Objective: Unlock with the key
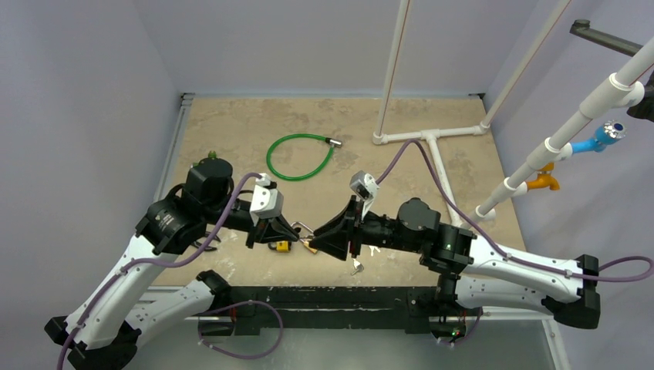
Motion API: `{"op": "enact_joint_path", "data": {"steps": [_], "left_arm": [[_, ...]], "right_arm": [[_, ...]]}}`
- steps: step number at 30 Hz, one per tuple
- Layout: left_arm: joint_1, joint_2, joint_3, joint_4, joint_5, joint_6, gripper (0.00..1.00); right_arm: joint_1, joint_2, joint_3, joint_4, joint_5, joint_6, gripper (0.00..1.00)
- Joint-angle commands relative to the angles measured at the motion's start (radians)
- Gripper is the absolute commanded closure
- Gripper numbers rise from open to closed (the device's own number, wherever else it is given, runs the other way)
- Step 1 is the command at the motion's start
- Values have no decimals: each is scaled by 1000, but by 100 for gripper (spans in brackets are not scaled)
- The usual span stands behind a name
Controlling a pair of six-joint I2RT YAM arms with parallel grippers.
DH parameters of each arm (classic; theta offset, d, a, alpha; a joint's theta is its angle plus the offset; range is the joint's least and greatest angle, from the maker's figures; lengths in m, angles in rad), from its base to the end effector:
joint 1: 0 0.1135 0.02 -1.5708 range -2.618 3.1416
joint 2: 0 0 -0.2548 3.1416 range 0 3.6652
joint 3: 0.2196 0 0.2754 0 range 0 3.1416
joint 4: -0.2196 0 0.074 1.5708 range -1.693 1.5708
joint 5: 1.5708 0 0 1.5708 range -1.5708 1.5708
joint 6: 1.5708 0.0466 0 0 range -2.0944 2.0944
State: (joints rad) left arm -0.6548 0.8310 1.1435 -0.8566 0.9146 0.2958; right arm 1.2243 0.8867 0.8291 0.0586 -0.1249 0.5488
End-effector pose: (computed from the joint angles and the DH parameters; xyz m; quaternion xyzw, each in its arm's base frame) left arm 0.1149 -0.1348 0.3884 0.5505 0.5957 -0.4571 0.3649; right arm 0.0798 0.2381 0.3555 -0.2754 0.6509 0.5750 0.4121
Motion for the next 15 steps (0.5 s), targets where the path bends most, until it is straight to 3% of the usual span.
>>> {"op": "enact_joint_path", "data": {"steps": [1,6,15], "left_arm": [[7,3,30,-12,-7,45,100],[7,5,41,-63,-28,95,100],[5,17,53,-73,-35,99,100]], "right_arm": [[8,4,48,-70,4,-46,50],[7,-23,135,-190,80,-145,39],[9,118,186,-205,-7,-218,44]]}}
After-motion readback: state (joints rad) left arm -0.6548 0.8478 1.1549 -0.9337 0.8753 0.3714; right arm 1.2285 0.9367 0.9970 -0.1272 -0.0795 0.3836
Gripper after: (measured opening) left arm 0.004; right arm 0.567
